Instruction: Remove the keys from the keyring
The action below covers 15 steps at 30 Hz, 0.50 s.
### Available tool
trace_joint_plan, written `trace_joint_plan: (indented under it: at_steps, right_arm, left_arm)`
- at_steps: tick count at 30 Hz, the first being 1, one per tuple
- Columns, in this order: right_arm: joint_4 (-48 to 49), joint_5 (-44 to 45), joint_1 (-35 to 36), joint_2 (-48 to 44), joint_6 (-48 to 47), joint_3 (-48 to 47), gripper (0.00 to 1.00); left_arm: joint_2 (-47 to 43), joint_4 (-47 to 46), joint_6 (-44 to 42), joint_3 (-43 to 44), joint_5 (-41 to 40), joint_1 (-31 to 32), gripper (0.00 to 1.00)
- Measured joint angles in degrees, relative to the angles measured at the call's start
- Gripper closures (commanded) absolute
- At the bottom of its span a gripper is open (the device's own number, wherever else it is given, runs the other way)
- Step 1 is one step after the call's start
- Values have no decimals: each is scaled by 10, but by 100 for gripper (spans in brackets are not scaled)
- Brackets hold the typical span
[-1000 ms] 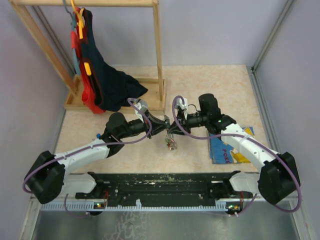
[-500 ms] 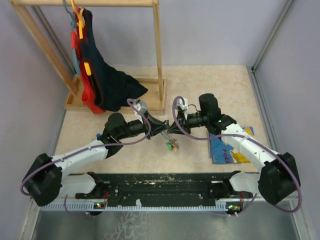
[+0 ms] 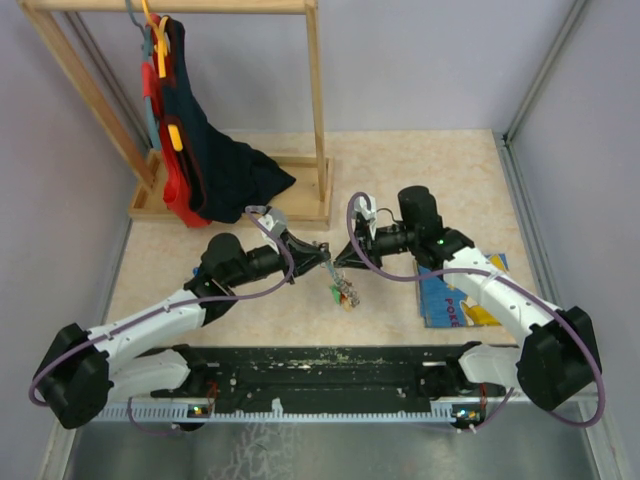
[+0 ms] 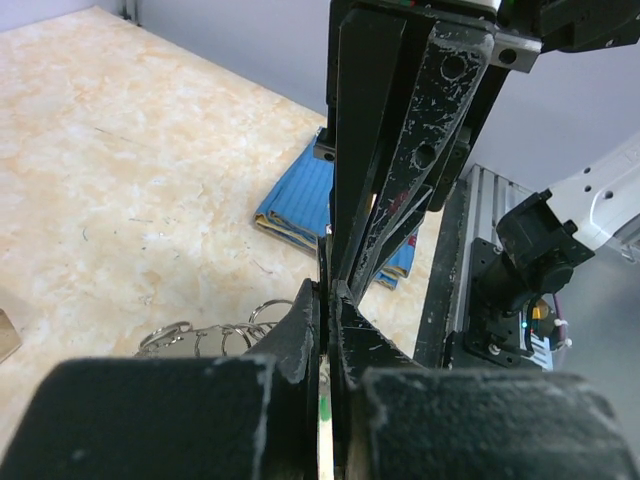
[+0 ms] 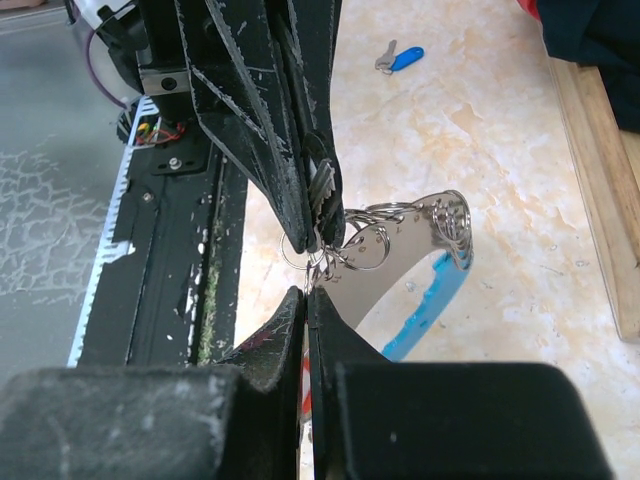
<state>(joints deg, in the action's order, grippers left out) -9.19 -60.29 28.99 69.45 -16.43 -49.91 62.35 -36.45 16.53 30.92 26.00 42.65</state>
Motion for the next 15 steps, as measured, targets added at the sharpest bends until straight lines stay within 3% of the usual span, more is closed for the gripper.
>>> trace_joint_plan:
  at_steps: [15]
  right_arm:
    - [-20,19,-4,0,1,0,100]
  left_arm:
    - [37,10,-22,2,10,-1,100]
